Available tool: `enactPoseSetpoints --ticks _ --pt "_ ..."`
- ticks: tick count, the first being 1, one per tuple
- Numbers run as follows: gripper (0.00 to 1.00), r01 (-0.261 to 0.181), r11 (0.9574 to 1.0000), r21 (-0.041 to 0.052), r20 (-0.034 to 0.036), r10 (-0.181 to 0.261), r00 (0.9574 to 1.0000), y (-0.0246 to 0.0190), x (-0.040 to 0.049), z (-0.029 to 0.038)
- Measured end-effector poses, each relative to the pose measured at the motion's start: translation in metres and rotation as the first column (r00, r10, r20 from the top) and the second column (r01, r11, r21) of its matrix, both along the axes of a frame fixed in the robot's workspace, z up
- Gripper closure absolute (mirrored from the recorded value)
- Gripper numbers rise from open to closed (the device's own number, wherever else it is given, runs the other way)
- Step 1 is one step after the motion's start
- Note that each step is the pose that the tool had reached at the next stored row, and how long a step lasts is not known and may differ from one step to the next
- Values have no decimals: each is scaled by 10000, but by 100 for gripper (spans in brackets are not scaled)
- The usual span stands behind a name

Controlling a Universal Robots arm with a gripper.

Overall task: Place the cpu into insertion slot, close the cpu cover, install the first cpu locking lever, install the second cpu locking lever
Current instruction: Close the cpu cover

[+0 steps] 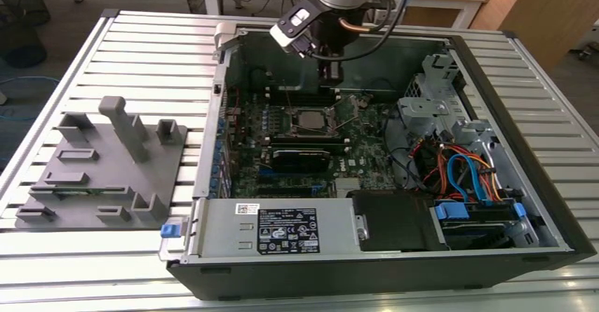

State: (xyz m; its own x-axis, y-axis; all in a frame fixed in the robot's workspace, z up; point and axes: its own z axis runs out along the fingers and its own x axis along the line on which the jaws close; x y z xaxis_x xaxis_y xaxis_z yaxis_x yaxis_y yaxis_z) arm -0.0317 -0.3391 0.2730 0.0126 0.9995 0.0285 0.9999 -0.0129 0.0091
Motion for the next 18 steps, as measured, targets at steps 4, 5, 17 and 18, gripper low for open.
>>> enactPoseSetpoints --ticks 4,5,17,18 --pt "90 1 10000 0 0 -1 10000 0 9 0" --pt "90 2 10000 0 0 -2 10000 0 9 0" --pt "90 0 10000 1 1 0 10000 0 16 0" --pt "90 0 10000 -4 0 0 10000 1 16 3"
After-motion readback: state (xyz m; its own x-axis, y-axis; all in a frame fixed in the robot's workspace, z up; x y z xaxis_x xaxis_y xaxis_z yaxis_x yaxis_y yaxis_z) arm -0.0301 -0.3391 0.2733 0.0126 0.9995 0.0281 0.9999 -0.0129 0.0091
